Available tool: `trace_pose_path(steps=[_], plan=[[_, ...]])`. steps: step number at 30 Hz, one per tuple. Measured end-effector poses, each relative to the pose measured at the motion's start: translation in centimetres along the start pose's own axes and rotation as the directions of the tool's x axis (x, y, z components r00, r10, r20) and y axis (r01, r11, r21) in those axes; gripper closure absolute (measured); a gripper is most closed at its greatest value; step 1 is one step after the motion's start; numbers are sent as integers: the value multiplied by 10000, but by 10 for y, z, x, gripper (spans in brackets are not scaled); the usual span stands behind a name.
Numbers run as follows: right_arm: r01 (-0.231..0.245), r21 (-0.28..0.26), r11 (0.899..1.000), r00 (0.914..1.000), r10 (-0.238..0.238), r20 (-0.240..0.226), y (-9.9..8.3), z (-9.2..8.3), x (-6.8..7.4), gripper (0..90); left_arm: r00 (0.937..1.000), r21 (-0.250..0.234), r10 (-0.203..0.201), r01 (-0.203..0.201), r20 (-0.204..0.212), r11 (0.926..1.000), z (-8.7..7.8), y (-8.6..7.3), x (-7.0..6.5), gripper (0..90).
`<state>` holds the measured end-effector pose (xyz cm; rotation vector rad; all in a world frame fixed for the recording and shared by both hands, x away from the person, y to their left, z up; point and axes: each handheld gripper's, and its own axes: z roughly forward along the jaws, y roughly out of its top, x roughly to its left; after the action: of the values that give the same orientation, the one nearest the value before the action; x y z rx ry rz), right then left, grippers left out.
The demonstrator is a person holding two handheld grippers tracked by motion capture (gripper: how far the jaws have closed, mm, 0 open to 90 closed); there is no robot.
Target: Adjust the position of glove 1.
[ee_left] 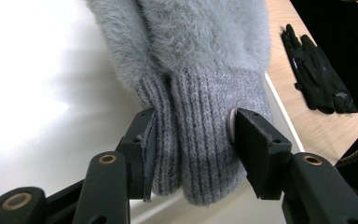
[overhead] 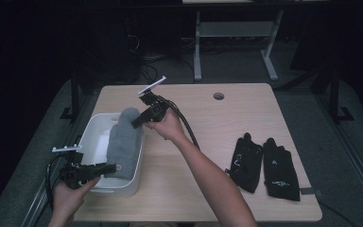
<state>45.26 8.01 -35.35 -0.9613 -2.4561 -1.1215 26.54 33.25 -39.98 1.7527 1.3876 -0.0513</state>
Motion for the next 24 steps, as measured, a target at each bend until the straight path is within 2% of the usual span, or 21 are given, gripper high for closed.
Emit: trace_pose_path(steps=[3,4,5,7,9,12,16,17,21,24], plan=[[0,83,10000,10000,0,27,0,2,0,773,10000,30,30,-30,-60,10000,0,-1,1,506],[13,96,10000,10000,-13,67,0,3,1,773,10000,0,56,-56,27,10000,-1,-1,2,536],[-37,129,9999,9999,36,96,0,5,1,772,9999,-67,97,-96,109,9999,-2,-1,2,617],[70,180,9998,9999,-72,74,-1,8,1,773,9999,-124,99,-99,34,9999,-2,0,0,595],[83,301,9995,9989,-97,453,-1,11,1,767,9999,-55,88,-88,56,9999,-2,2,1,571],[22,325,9995,9991,-36,423,-1,14,-1,753,10000,-161,2,-1,52,9999,-3,2,1,566],[162,332,9993,9979,-183,629,0,17,-1,677,10000,-134,4,-4,-53,9999,-1,2,2,556],[148,341,9993,9966,-175,804,0,17,0,649,10000,-102,33,-33,-60,9999,-1,2,2,554],[221,-41,9997,9941,-215,1059,2,14,0,580,10000,-180,48,-49,-39,9998,-1,3,2,544],[324,-254,9992,9927,-292,1170,3,9,1,577,9999,-173,132,-133,-64,9998,-2,5,1,541]])
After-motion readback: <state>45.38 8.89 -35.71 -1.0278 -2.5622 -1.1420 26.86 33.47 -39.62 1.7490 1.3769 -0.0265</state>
